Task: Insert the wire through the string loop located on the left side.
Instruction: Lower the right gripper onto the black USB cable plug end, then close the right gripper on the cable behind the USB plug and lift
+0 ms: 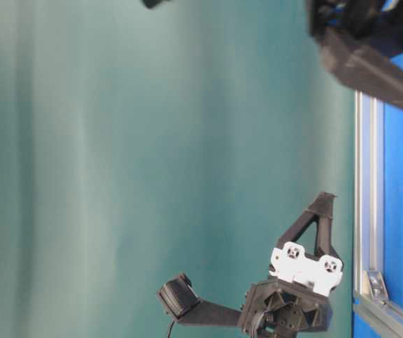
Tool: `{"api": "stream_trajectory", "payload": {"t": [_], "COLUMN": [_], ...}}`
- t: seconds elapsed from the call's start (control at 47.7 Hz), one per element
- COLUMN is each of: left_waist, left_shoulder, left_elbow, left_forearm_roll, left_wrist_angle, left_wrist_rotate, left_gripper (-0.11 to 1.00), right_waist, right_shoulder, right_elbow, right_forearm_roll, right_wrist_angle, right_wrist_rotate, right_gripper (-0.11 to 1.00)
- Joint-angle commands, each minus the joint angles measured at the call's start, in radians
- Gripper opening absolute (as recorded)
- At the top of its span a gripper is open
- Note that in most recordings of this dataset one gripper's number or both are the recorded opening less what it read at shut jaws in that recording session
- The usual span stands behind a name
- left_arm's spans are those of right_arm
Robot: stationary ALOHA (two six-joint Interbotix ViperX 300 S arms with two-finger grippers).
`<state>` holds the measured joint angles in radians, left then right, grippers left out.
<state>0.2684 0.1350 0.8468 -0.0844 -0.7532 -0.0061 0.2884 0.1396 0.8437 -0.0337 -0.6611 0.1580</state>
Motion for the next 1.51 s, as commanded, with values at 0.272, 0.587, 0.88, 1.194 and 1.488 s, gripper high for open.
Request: {"api": "stream_trajectory", "payload": {"t": [0.272, 0.587, 0.88, 1.194, 1.488], "left_waist": [0.0, 0.002, 0.0, 0.002, 0.002], "left_shoulder": [-0.026, -0.026, -0.026, -0.026, -0.026], "left_elbow": [-0.006, -0.006, -0.006, -0.006, -0.006], "left_forearm_roll": [0.003, 0.003, 0.003, 0.003, 0.003], "left_wrist_angle": [0.008, 0.011, 0.012, 0.02, 0.021], "left_wrist_rotate": [0.002, 0.0, 0.002, 0.0, 0.0], "left_gripper": [0.0, 0.0, 0.0, 0.0, 0.0], "right_waist": [0.034, 0.037, 0.038, 0.037, 0.037], "right_shoulder": [0.12, 0.161, 0.161, 0.16, 0.156], "right_elbow": [-0.04, -0.043, -0.044, -0.04, -0.044], "right_forearm_roll": [0.075, 0.104, 0.101, 0.101, 0.1], "right_wrist_angle": [-0.026, -0.031, -0.035, -0.044, -0.04], "right_wrist_rotate": [0.006, 0.006, -0.005, -0.006, -0.005], "right_gripper": [0.95, 0.95, 0.8, 0.01, 0.0]}}
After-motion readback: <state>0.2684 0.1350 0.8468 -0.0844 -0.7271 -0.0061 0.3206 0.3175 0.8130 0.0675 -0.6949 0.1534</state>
